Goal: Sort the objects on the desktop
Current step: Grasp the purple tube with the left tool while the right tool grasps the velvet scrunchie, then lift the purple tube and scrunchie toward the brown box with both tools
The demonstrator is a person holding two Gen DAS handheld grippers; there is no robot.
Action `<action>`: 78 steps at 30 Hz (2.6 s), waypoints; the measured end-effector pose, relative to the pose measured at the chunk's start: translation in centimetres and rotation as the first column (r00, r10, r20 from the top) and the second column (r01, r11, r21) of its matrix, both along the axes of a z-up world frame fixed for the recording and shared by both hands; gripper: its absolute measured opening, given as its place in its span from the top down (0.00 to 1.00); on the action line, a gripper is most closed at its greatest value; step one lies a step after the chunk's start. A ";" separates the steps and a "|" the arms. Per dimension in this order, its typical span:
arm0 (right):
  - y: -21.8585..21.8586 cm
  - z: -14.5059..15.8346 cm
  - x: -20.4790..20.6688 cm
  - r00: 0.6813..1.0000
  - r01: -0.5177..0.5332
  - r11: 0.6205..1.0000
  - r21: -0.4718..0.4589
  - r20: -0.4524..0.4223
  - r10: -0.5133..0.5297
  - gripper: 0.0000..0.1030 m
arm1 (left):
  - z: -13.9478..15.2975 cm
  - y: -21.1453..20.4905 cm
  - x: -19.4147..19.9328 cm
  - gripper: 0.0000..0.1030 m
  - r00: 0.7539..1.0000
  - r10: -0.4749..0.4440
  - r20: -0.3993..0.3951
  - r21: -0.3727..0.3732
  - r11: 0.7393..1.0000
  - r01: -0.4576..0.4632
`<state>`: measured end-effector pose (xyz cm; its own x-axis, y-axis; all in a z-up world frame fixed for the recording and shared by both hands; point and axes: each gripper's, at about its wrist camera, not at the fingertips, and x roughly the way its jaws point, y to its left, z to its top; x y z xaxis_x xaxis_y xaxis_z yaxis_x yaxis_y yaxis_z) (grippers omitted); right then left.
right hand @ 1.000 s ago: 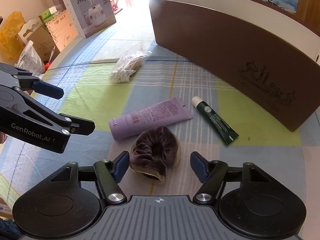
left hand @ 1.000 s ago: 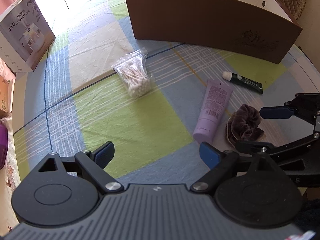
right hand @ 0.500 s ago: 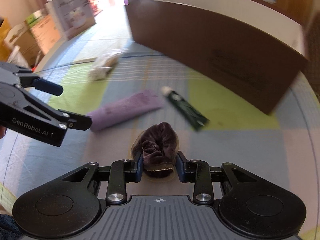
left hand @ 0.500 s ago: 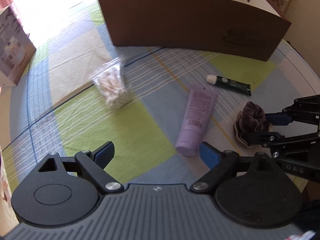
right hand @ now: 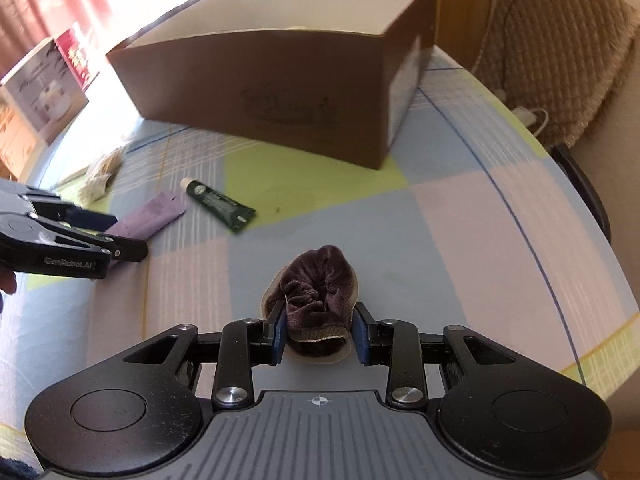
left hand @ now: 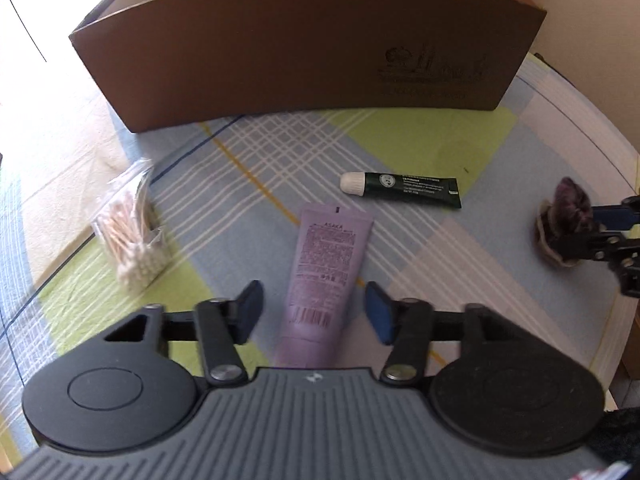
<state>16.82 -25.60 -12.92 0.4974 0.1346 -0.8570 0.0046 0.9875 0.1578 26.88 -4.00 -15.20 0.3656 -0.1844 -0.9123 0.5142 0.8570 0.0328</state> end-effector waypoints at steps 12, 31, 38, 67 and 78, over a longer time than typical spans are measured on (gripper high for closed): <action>1.2 -0.2 -0.3 0.994 -0.107 0.993 0.044 0.032 0.106 0.70 | 0.2 4.5 -0.9 0.73 0.925 0.363 -0.112 -0.073 0.925 -0.372; 2.2 -0.3 0.1 0.987 -0.153 0.988 0.033 0.045 0.152 0.46 | 0.1 4.2 -2.3 0.58 0.962 0.266 -0.058 -0.003 0.964 -0.266; 2.5 -0.1 0.0 0.985 -0.168 0.985 0.031 0.048 0.166 0.45 | 0.0 3.5 -2.2 0.71 0.967 0.247 -0.057 -0.008 0.969 -0.248; 4.4 -1.5 0.6 0.969 -0.243 0.970 -0.026 0.040 0.244 0.72 | 0.7 4.1 -4.1 0.72 0.955 0.289 -0.072 -0.042 0.955 -0.292; 4.2 0.3 0.4 0.964 -0.257 0.966 0.012 0.075 0.255 0.75 | 2.4 4.2 -5.0 0.72 0.956 0.292 -0.038 -0.083 0.952 -0.295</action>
